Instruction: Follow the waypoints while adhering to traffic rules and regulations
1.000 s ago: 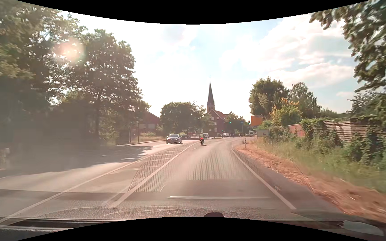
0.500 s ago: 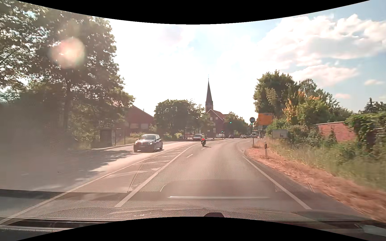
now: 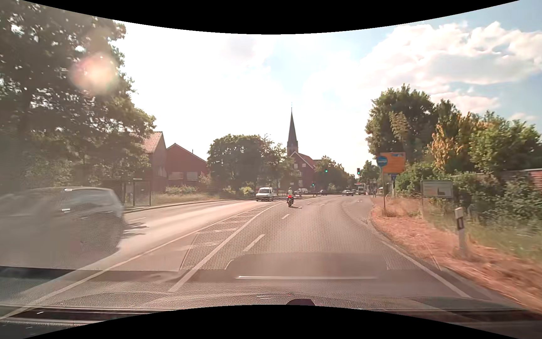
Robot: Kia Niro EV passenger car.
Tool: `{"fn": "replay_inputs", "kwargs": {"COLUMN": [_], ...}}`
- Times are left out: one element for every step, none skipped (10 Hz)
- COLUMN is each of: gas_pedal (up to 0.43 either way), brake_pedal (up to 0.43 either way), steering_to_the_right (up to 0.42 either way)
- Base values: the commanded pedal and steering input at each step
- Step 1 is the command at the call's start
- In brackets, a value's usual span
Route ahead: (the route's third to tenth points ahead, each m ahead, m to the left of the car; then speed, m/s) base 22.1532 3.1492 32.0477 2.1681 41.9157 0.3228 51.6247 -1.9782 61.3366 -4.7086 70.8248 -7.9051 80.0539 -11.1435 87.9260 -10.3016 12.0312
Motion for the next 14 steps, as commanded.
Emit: {"fn": "replay_inputs", "kwargs": {"gas_pedal": [0.130, 0.130, 0.130, 0.130, 0.130, 0.130, 0.130, 0.130, 0.130, 0.130, 0.130, 0.130, 0.118, 0.118], "brake_pedal": [0.000, 0.000, 0.000, 0.000, 0.000, 0.000, 0.000, 0.000, 0.000, 0.000, 0.000, 0.000, 0.000, 0.000], "steering_to_the_right": [0.003, 0.004, 0.005, 0.005, 0.006, 0.009, 0.013, 0.016, 0.018, 0.018, 0.018, 0.018, 0.021, 0.026]}}
